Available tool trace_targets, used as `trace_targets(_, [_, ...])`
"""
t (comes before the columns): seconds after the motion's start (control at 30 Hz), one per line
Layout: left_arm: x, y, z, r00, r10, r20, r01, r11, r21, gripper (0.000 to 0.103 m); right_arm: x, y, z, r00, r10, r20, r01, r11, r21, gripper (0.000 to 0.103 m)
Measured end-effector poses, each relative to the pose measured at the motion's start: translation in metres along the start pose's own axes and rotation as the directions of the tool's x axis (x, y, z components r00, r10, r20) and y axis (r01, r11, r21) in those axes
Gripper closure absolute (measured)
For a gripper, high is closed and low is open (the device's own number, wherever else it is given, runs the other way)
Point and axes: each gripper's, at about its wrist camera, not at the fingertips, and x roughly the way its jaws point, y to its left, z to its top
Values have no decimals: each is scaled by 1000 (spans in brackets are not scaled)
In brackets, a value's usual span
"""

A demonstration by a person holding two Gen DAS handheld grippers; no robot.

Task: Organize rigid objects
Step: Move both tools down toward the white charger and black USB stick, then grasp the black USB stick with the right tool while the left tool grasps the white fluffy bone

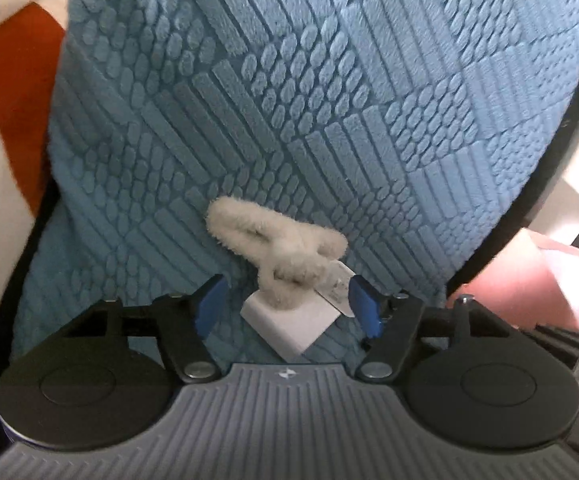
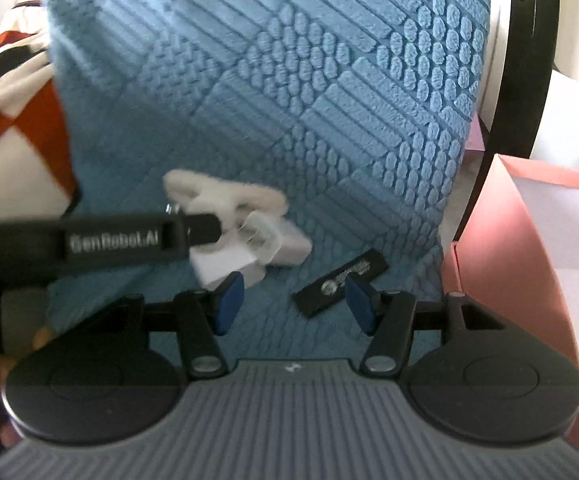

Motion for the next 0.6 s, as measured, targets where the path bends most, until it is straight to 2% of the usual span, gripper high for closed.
trace_targets(0.13, [10, 0, 3, 1000, 9, 7, -9, 1000, 1, 36, 22, -7, 7, 999, -19, -25, 20, 1000, 16, 44])
trace_targets(0.23, [19, -2, 5, 1000, 29, 2, -29, 999, 39, 40, 38, -12, 8, 998, -30, -52, 32, 999, 26, 44])
trace_targets(0.33, [30, 0, 4, 1000, 13, -24, -13, 1000, 12, 43, 53, -14, 7, 996, -51, -71, 53, 999, 14, 44])
trace_targets(0.5, [40, -6, 0, 998, 47, -30, -46, 998, 37, 51, 68, -24, 5, 988, -12, -152, 21, 998, 57, 44])
trace_targets(0.6, [42, -9, 2, 998, 54, -19, -53, 997, 49, 54, 69, -30, 4, 989, -12, -147, 24, 997, 76, 45])
